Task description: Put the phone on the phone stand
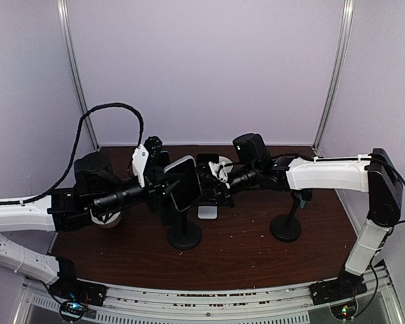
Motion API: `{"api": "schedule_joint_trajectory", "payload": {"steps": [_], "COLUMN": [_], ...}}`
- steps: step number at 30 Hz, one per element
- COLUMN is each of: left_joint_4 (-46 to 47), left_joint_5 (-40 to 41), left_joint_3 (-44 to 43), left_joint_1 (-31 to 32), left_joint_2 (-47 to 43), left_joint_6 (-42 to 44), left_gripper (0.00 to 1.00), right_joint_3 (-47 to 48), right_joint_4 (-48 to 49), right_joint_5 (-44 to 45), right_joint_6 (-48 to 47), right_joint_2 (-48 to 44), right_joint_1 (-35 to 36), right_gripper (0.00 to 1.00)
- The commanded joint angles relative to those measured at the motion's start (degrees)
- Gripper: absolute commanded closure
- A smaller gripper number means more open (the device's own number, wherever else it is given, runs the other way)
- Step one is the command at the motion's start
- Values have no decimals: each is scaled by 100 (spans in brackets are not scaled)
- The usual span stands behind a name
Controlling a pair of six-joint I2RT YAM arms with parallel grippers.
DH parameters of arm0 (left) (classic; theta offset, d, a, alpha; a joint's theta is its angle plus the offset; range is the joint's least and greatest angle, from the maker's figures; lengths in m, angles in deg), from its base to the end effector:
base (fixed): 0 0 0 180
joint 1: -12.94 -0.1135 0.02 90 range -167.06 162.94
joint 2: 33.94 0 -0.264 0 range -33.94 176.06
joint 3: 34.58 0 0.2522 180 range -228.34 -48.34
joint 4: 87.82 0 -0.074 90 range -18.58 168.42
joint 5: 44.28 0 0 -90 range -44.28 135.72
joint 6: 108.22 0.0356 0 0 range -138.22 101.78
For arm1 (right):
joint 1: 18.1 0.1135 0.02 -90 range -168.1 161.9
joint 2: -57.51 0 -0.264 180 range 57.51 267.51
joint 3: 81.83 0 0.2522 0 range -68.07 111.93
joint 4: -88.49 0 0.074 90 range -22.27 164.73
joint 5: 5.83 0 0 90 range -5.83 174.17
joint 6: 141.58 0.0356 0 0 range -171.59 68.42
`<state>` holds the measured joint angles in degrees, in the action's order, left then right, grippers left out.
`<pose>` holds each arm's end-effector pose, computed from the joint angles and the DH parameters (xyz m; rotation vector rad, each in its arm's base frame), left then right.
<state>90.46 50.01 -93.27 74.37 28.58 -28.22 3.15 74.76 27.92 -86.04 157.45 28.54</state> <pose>0.1261 -0.2260 0.3203 0.7030 1.5962 -0.8705 0.2473 0.3050 0.2634 -1.7065 1.0610 1.1386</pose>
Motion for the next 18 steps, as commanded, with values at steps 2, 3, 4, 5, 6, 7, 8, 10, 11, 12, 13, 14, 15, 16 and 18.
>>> {"api": "schedule_joint_trajectory", "payload": {"steps": [2,3,4,5,6,7,8,10,11,12,13,14,15,16,18], "left_joint_4": [-1386,-1459,-1444,-1328,-1189,-994,-860,-615,-557,-546,-513,-436,-360,-311,-331], "left_joint_5": [1275,1323,1338,1331,1333,1342,1336,1280,1259,1241,1220,1183,1178,1156,1092], "left_joint_3": [396,438,545,698,877,1033,1148,1313,1341,1341,1330,1354,1416,1457,1469], "left_joint_1": [53,53,53,53,53,53,53,53,46,45,45,45,40,32,10], "left_joint_2": [241,264,264,238,207,179,167,256,339,416,460,466,444,418,417], "left_joint_6": [492,475,395,284,179,106,62,59,66,82,96,110,110,112,104], "left_gripper": [100,100,100,100,100,100,100,100,100,100,100,100,100,100,100], "right_joint_3": [19,32,-12,-50,-89,-109,-128,-137,-131,-127,-132,-127,-126,-134,-178], "right_joint_4": [622,626,634,668,682,691,684,666,651,628,599,562,531,502,470], "right_joint_5": [985,1003,1035,1051,1054,1056,1048,1033,1004,988,962,958,970,987,1018], "right_joint_6": [547,561,567,581,586,597,598,598,594,582,564,541,529,514,493], "right_joint_2": [116,129,117,103,82,72,63,80,85,82,86,87,83,74,33], "right_joint_1": [-109,-104,-106,-102,-96,-94,-93,-71,-60,-65,-53,-48,-46,-44,-26], "right_gripper": [83,82,80,78,74,71,70,68,68,68,68,68,68,67,63]}}
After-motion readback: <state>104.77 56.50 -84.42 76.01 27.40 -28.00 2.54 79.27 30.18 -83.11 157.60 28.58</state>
